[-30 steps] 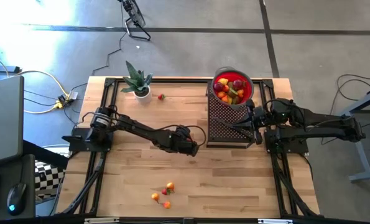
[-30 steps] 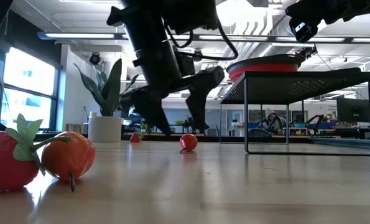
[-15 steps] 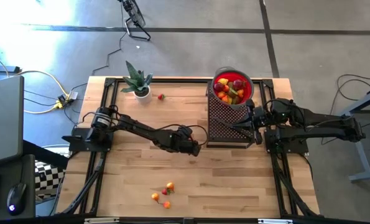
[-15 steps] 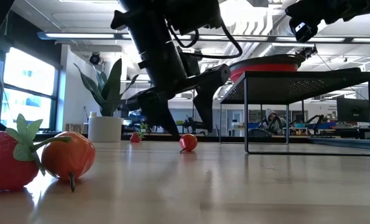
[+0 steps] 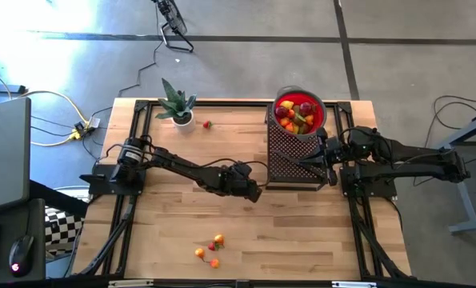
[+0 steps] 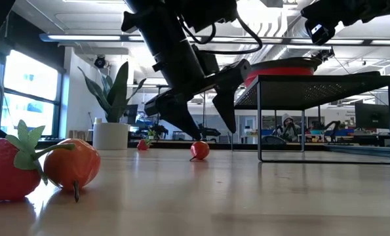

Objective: Pick & Place Fruit
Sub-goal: Put the pear into the strainer bowl on the shelf

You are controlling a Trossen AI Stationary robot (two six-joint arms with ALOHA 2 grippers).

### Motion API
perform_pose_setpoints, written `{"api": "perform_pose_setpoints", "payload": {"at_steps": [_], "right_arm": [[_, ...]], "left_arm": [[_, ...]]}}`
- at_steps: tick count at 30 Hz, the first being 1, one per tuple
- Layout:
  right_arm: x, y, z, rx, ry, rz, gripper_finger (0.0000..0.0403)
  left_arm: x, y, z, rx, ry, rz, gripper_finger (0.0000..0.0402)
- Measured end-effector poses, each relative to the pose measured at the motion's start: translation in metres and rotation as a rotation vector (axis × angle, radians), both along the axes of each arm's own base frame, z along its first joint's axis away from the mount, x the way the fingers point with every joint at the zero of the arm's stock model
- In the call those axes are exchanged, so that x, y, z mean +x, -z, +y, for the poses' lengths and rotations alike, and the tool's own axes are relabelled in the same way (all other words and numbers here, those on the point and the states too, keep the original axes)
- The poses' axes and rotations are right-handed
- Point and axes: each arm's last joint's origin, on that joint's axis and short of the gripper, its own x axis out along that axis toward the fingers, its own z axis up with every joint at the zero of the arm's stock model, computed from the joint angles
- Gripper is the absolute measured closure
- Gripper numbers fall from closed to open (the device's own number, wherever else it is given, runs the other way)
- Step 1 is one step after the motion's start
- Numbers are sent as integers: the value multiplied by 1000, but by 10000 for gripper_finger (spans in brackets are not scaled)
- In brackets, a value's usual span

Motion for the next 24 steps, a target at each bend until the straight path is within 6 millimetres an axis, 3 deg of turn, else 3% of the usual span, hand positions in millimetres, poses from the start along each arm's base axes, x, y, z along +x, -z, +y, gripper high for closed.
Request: {"api": "perform_pose_setpoints", "payload": {"at_steps": [19, 24], "right_arm": [[0, 0, 0, 0, 0, 2, 398], [0, 0, 0, 6, 1, 2, 398]], "left_arm": [[-3, 2, 4, 21, -28, 31, 73], [-9, 11, 5, 21, -51, 45, 73]]}}
